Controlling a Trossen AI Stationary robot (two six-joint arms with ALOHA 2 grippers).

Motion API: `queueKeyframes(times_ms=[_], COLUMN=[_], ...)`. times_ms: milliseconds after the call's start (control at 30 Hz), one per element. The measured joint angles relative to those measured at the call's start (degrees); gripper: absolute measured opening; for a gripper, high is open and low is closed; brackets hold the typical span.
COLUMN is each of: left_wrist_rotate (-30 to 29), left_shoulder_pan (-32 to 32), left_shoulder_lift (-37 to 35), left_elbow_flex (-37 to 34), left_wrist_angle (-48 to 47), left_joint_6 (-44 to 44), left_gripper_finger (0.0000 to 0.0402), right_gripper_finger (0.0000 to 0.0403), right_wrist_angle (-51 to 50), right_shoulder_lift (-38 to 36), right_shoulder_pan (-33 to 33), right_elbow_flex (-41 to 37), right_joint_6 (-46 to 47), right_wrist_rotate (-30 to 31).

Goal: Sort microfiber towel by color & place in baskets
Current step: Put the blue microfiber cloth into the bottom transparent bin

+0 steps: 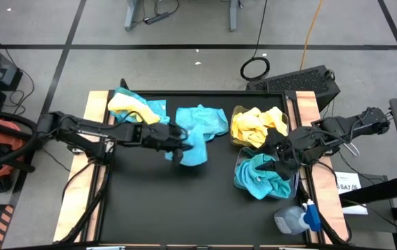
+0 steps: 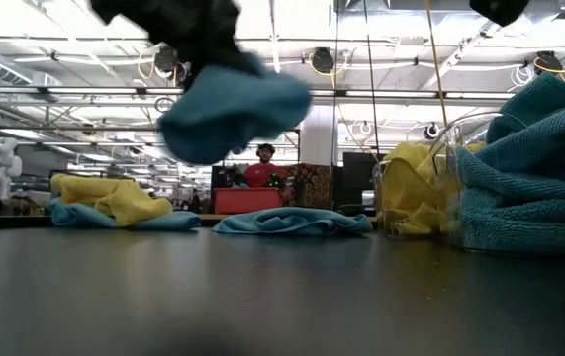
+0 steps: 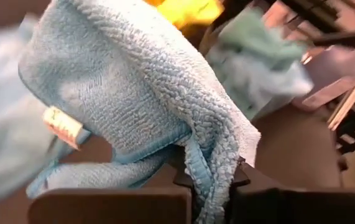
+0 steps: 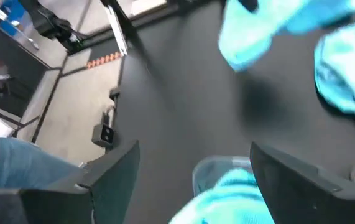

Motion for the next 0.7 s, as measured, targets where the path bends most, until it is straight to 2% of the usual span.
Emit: queueKeyframes(times_ms=[133, 367, 600, 700], left_wrist_rotate=[2.2, 10.1, 14.6, 15.2], left_shoulder_pan=[1.1, 3.0, 2.9, 2.9], left_shoulder_lift=[5.6, 15.3, 23.4, 25.9], left_elbow_flex=[9.0, 22.9, 33.9, 37.9], left_wrist_angle=[0.1, -0.1, 0.1, 0.6], left_joint_6=[4.0, 5.9, 6.0, 6.0], left_gripper_finger=[0.0017, 0.0017, 0.0017, 0.0017], right_gripper_finger=[0.0297, 0.0297, 0.0297, 0.0297], right_wrist_angle=[3.4, 5.1, 4.8, 4.3], right_shoulder_lift=[0.1, 0.1, 0.2, 0.6], right_shoulder_pan=[0.0, 0.0, 0.0, 0.0], right_elbow_flex=[0.0, 0.0, 0.0, 0.0], right_joint_6=[-3.8, -10.8, -12.3, -12.2], right_wrist_rotate=[1.7, 7.6, 13.3, 13.8])
